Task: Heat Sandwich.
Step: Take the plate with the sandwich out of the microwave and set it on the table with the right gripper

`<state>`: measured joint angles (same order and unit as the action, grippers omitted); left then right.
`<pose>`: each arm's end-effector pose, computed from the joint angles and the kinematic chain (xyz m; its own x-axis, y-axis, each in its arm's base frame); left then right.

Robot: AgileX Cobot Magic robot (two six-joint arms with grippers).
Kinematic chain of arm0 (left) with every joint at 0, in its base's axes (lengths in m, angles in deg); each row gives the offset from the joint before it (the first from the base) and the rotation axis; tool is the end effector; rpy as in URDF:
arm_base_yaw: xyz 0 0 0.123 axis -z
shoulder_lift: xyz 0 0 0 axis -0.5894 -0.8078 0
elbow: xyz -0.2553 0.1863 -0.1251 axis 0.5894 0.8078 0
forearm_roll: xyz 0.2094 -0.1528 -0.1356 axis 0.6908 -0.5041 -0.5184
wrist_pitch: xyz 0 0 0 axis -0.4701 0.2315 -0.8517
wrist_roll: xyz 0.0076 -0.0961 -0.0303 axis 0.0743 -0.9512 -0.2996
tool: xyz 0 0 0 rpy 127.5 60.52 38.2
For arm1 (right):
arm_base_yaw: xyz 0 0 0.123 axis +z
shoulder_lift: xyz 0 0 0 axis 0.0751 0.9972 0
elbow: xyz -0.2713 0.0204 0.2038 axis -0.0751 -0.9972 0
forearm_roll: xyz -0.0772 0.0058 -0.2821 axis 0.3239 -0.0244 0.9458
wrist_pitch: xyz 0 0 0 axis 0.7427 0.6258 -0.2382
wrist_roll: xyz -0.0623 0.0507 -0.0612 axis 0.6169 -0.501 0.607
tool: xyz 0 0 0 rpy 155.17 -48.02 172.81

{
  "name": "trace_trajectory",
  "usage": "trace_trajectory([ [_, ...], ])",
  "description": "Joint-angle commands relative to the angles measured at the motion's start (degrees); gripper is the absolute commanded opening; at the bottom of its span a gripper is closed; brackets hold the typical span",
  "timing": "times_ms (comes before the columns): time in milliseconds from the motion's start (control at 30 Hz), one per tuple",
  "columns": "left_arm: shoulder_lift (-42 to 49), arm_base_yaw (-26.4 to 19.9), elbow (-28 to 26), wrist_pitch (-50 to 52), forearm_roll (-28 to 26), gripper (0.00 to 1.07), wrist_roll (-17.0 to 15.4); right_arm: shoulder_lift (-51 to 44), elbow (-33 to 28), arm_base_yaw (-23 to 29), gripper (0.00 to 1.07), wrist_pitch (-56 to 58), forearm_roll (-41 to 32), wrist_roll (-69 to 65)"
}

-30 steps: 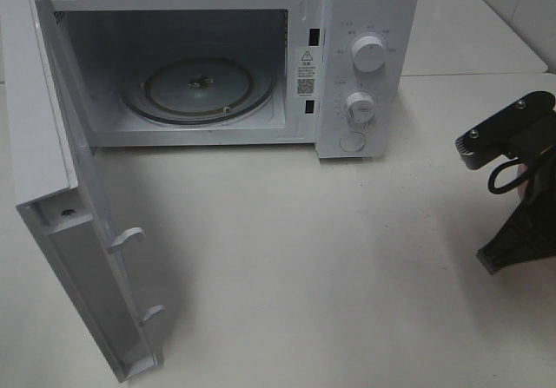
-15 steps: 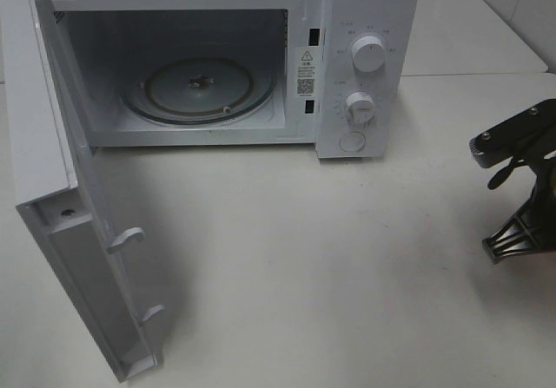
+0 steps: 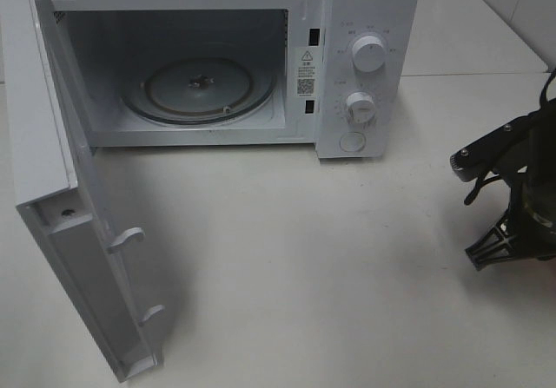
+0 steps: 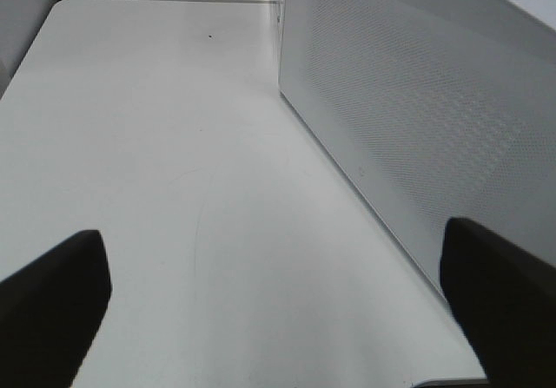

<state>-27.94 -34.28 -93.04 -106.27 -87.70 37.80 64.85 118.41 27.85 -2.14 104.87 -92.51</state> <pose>-0.0149 -0.0039 0.2948 -0.4360 -0.0333 -0.8993 0.0505 0.9968 -0.0614 0.2676 0.0617 0.1408 -0.9012 -0.3533 -0.2512 -0.2038 0.8568 -0.4737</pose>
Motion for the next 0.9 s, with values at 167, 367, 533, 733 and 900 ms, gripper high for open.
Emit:
trace_trajectory([
  [167, 1.2, -0.06, 0.23, 0.46, -0.17, 0.98, -0.29, 3.21, 0.34, -3.15, 0.08, -1.66, 3.72, -3.44],
  [367, 1.2, -0.06, 0.23, 0.46, -0.17, 0.98, -0.29, 5.61, 0.34, -5.61, 0.08, -3.27, 4.81, -4.58],
  [533, 1.2, -0.06, 0.23, 0.46, -0.17, 0.98, -0.29, 7.1, 0.34, -5.61, 0.09, -4.01, 5.67, -6.42],
  [733, 1.2, -0.06, 0.23, 0.46, -0.17, 0.98, -0.29, 8.37, 0.34, -5.61, 0.12, -4.47, 5.61, -7.68],
  [900, 1.2, -0.06, 0.23, 0.46, -0.17, 0.98, -0.29, 8.31, 0.34, -5.61, 0.15, -4.47, 5.61, -7.68],
])
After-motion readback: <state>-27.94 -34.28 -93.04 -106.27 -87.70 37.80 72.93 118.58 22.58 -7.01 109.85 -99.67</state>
